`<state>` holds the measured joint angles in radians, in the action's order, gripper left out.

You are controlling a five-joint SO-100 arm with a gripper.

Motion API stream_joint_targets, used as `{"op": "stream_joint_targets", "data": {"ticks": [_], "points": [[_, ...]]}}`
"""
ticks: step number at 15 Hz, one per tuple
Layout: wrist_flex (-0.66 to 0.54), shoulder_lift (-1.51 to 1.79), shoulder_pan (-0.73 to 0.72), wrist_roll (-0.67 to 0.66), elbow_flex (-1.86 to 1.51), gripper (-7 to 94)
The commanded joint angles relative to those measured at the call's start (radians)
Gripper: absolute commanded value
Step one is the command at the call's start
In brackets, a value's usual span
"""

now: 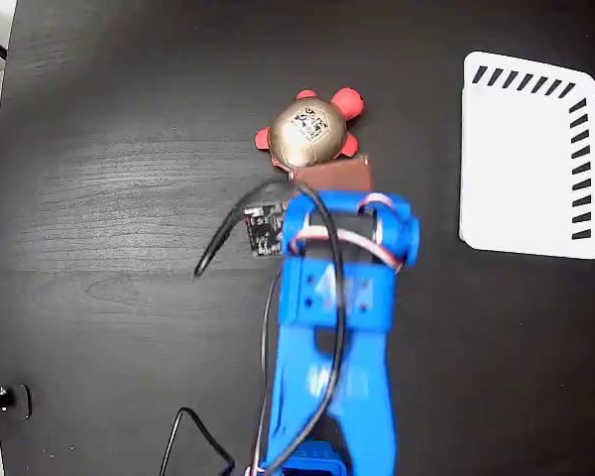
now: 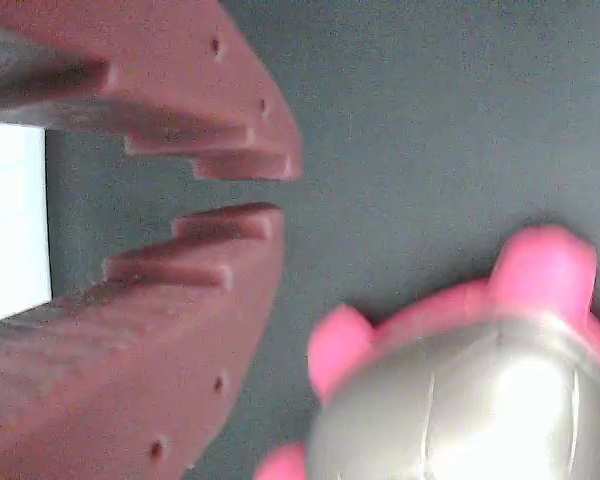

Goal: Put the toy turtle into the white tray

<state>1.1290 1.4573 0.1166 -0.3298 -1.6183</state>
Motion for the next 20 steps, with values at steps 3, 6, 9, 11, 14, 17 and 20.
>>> {"op": "stream_joint_targets", "data": {"ticks": [3,6,9,11,14,17,20], "points": [[-0.009,-0.067,0.011,-0.127,0.215,16],[0.055,-0.126,-0.023,-0.183,0.310,33],[0.156,-0.192,-0.034,-0.255,0.405,45],[0.153,-0.224,-0.029,-0.318,0.422,46],[0.152,-0.302,-0.021,-0.382,0.495,49],[0.124,-0.373,-0.015,-0.440,0.543,49],[0.115,-0.449,-0.025,-0.445,0.597,49]]}}
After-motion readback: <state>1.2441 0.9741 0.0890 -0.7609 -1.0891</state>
